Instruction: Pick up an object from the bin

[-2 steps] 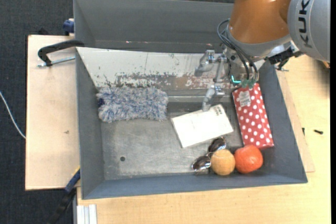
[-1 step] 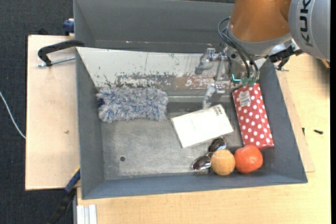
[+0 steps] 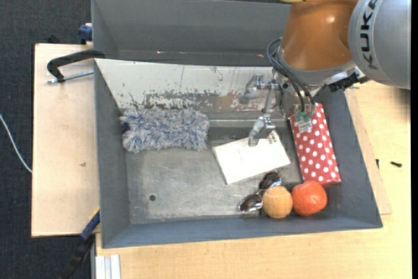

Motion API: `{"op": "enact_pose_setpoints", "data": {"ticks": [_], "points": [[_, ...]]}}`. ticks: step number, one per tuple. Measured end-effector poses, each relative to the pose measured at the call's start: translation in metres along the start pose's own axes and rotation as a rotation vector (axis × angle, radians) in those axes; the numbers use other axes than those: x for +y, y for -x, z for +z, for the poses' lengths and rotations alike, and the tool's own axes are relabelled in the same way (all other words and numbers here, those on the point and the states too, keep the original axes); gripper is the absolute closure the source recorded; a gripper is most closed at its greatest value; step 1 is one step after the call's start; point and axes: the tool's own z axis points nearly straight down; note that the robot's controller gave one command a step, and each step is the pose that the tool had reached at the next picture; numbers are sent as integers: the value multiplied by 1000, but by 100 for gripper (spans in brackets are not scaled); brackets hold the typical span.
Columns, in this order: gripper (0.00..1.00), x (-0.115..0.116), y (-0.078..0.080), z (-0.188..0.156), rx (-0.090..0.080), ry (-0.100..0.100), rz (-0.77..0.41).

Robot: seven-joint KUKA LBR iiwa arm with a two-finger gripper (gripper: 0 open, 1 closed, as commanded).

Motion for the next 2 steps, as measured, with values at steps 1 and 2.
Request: {"op": "enact_pose_setpoints", "data": {"ticks": [1,2], "points": [[0,20,-19,58,7,-1,-17],[0,24,-8,90,8,1,-190]]}}
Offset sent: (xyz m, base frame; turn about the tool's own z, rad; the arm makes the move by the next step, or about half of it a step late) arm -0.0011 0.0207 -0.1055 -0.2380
